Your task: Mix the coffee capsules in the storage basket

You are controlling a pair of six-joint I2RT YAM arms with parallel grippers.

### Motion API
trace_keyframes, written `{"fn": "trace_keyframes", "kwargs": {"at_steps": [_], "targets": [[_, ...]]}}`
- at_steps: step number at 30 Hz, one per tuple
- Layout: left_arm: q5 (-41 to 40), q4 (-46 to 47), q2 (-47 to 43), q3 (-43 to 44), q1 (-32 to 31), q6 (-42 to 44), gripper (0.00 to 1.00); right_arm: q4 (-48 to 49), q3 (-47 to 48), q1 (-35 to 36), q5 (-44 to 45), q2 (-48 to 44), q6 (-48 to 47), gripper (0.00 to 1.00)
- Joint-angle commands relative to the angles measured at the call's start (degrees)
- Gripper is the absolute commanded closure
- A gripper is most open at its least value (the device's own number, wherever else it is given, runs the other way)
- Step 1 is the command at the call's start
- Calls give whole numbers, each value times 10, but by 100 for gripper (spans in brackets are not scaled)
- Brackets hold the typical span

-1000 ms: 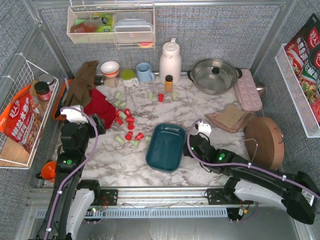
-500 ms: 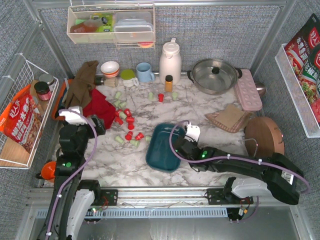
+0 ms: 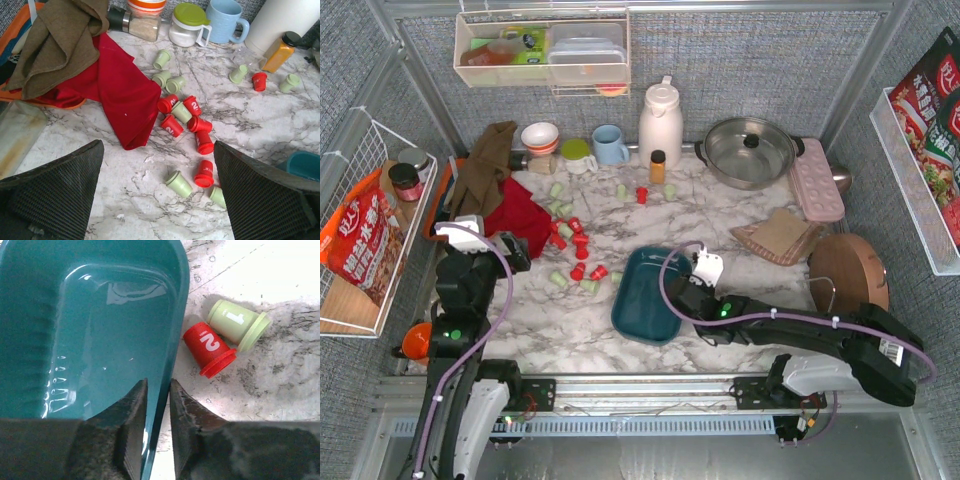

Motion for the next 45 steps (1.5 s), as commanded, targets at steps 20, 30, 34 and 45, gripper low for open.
{"fn": "trace_keyframes", "kwargs": {"at_steps": [20,30,34,45], "targets": [[7,21,-6,-3,-1,3,1,-42,82,-63,26,-122,-71,100],[12,22,-1,-4,0,2,1,-31,203,-381,-218,-22,-375,100],[12,22,3,-4,0,2,1,10,235,-483,-390,60,-398,100],[15,23,15,-3,0,2,1,61,302,-569,-508,220,-402,100]]}}
